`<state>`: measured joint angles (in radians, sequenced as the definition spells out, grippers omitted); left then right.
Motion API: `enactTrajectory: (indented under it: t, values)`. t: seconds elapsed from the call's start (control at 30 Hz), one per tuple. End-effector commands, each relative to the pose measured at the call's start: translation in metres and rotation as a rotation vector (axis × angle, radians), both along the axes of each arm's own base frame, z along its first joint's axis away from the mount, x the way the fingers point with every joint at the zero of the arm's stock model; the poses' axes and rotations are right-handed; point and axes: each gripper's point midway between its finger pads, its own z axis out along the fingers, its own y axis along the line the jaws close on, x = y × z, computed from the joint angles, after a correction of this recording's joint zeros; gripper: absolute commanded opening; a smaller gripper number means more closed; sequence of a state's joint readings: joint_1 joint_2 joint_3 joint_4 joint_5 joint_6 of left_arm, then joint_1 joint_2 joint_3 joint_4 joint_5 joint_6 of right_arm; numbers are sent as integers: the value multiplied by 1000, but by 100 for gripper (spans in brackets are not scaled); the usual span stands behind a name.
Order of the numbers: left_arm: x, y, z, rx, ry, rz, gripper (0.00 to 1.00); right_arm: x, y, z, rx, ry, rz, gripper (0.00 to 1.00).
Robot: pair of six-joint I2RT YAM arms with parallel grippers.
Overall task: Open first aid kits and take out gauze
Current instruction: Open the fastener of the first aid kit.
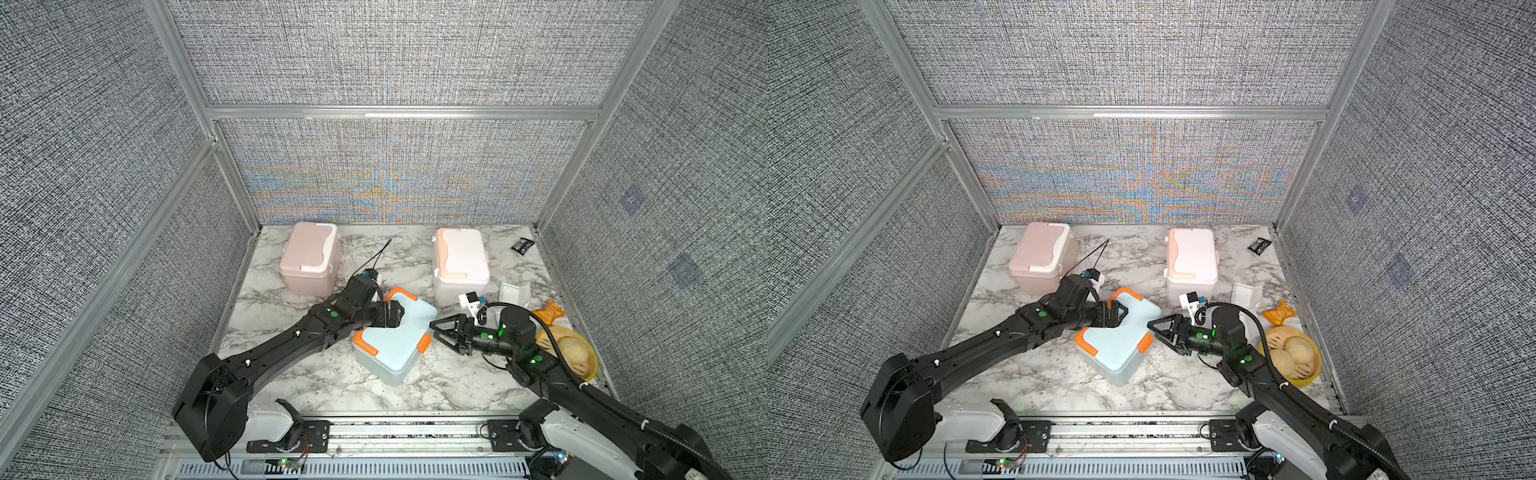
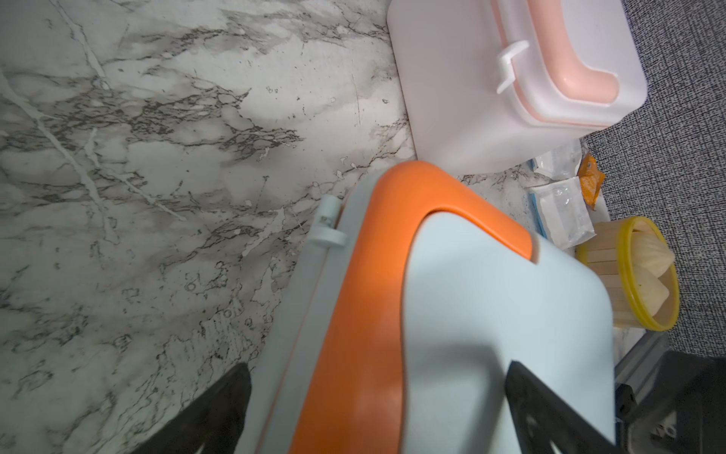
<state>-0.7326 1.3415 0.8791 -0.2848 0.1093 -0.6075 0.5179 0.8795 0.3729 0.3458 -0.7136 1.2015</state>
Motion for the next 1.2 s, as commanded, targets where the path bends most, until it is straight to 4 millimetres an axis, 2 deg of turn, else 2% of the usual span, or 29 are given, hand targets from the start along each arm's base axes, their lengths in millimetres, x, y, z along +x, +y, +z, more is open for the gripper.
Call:
enactTrajectory:
  t: [0.0, 0.13, 0.27, 0.4, 0.53, 0.7, 0.77, 0.97, 1.03, 1.17]
  values:
    - [-33, 48, -40, 251, 142, 7, 100, -2, -7, -16, -95, -1, -13, 82]
    - [-35, 48, -28, 216, 137, 29, 100, 6, -7, -23, -121, -1, -33, 90]
    - [-43, 36, -24, 135, 163, -4, 100, 17, 11, -18, -82, 6, 26, 98]
    - [-52, 34, -26, 84, 174, -19, 100, 33, 29, -12, -68, 0, 54, 98]
    - [-60, 36, -26, 50, 177, -19, 100, 54, 45, 3, -65, -20, 71, 97]
    - [-61, 43, -26, 39, 163, 18, 100, 79, 64, 16, -54, -32, 98, 95]
    - [-59, 50, -26, 63, 156, 46, 99, 81, 61, 13, -117, -34, 83, 94]
    - [-60, 54, -25, 53, 138, 62, 99, 63, 14, -11, -468, -81, -5, 94]
    - [-58, 54, -27, 47, 126, 67, 100, 56, 10, -14, -493, -83, 8, 94]
    - [-55, 56, -27, 55, 109, 78, 100, 44, 16, -21, -574, -100, 56, 89]
